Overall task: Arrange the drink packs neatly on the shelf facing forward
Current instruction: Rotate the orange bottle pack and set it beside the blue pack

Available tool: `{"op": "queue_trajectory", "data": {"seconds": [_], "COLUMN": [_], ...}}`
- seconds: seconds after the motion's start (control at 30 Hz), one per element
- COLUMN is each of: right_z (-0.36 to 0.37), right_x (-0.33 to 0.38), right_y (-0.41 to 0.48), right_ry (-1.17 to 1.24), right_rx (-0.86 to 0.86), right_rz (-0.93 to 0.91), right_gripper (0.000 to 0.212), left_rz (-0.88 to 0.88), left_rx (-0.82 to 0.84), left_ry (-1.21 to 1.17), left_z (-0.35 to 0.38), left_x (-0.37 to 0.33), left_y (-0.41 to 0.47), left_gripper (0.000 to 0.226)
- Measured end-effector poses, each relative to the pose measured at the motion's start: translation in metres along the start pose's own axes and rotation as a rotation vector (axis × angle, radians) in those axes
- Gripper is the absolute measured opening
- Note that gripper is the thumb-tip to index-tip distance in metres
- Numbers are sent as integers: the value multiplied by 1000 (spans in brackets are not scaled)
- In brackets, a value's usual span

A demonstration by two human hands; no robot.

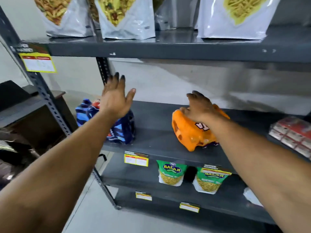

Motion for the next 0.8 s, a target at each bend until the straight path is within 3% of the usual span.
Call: {"op": "queue_trajectory", "data": {"seconds": [0.17, 0.27, 0.5, 0.57, 0.63, 0.73, 0.8], "right_z": [11, 19, 36, 42, 45, 46, 43], "right_x": [-95, -117, -145, -152, -157, -160, -157], "right_y": [-14, -24, -26, -31, -35, -32, -31], "right_ry": [44, 192, 421, 540, 678, 741, 755], "right_rx": [173, 257, 212, 216, 232, 257, 261], "right_rz": [261, 293, 426, 473, 520, 517, 497], "right_gripper": [67, 60, 50, 46, 37, 25, 9], "left_rz": [-166, -316, -635, -551, -355, 21, 281], "left_rx": [398, 621, 753, 736, 710, 583, 552], "left_ry": [-70, -157, -626, -592, -492, -552, -460], "left_z": [79, 116, 175, 177, 174, 179, 189], "left_x": [-71, -100, -115, -110, -107, -103, -101], "left_y": [-14, -27, -61, -65, -73, -92, -105], "left_gripper": [73, 67, 55, 50, 47, 36, 46]}}
Point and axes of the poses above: each hand's wrist, its own y-axis towards the middle knuckle, its own z-axis out of the palm, x = y × z, the point moved 6 cm from there along y, towards the middle knuckle, and after that the axes turned 5 degrees about -x, right-handed, at the moved point
